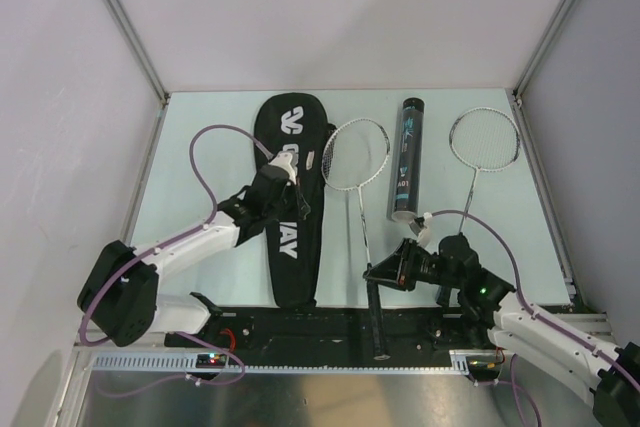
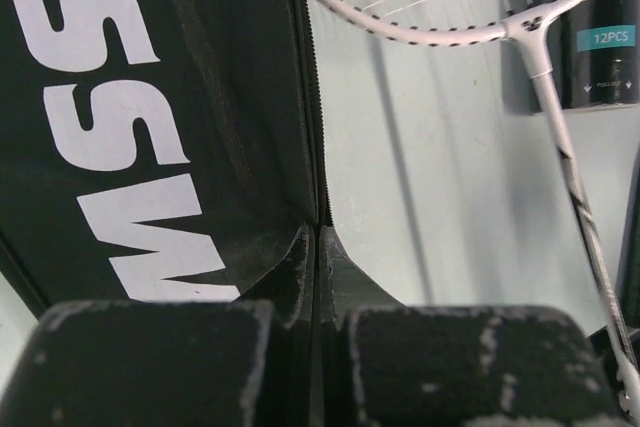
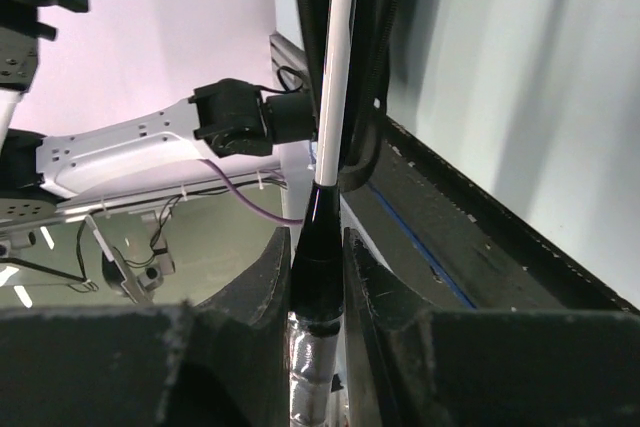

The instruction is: Pack up the badminton gear

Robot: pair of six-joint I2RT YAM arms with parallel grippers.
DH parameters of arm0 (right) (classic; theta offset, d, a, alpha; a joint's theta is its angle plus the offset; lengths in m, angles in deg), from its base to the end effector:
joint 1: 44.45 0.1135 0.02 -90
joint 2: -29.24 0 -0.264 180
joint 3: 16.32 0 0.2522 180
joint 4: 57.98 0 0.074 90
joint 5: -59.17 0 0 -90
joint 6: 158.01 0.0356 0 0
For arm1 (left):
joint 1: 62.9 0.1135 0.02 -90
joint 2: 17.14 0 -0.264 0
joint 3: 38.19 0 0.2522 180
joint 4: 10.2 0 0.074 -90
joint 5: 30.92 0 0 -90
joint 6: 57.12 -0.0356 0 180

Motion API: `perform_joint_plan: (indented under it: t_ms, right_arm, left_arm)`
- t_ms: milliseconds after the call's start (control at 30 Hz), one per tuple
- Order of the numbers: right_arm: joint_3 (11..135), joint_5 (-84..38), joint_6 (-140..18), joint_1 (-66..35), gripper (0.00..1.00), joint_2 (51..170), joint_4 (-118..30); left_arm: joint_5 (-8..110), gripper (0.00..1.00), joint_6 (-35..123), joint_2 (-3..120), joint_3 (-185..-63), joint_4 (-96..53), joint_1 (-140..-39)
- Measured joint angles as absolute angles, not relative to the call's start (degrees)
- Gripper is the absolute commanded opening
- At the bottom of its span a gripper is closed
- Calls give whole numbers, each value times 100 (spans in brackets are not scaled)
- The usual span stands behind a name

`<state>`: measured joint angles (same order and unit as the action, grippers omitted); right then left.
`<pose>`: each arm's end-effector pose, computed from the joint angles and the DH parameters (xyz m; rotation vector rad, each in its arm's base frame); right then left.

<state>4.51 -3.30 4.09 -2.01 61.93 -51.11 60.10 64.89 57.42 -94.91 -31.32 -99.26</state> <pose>0.0956 0.1097 0.1704 0.1962 2.3030 1.6743 0.2218 -0.1625 0.2218 0.0784 2.3240 -0.6066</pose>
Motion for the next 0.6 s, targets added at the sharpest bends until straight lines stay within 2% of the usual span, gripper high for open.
perform_joint_plan:
  t_ms: [367, 600]
  right_arm:
    - [451, -350, 606, -123, 0, 5622, -5126]
    - [451, -330, 698, -11, 0, 5839, -5153]
  left_arm:
    - [5990, 0, 6487, 5688, -9338, -2854, -9858]
    - [5852, 0, 6489, 5541, -9294, -2773, -9836]
